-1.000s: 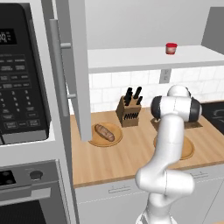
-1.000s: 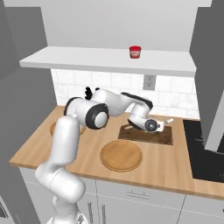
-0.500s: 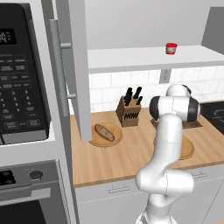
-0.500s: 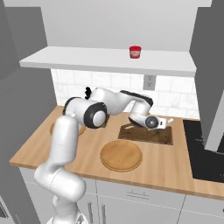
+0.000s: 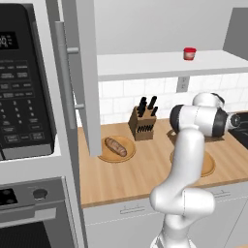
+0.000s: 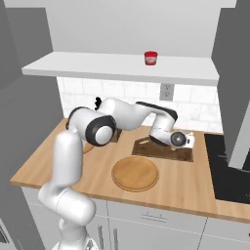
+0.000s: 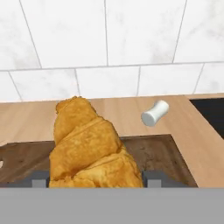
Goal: From the different types of pastries on the counter, select a croissant and place it on the cutting board. Then retrieve a jar of jam from the cabinet and place it alongside the croissant on the cutting board.
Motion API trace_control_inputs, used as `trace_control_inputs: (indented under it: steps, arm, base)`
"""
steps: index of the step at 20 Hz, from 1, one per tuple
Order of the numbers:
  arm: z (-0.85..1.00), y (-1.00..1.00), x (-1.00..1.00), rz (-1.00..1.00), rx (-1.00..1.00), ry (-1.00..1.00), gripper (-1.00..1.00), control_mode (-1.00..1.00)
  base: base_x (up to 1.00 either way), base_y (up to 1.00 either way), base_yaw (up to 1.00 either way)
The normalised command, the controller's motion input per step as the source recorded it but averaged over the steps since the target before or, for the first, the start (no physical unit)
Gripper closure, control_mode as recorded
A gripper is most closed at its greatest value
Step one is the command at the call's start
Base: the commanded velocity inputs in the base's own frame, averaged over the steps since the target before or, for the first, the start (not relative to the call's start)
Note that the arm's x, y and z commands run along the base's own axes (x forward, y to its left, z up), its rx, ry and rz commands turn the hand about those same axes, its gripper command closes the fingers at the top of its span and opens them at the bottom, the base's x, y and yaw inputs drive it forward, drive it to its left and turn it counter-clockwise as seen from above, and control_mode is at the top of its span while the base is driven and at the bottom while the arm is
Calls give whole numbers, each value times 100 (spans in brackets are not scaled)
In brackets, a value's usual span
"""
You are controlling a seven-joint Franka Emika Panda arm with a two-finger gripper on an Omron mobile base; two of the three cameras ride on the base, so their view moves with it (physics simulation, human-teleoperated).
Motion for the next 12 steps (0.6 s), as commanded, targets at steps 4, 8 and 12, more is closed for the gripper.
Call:
trace_control_inputs:
  steps: [4,8,12]
  arm:
    - [-41,-3,-57,0,0,-7,100,-100]
    - [-22,0,0,0,0,-2,100,-100]
    - [-12,4,22,-4,0,0,100,-100]
  base:
    - [0,0,0]
    - [0,0,0]
    - [0,0,0]
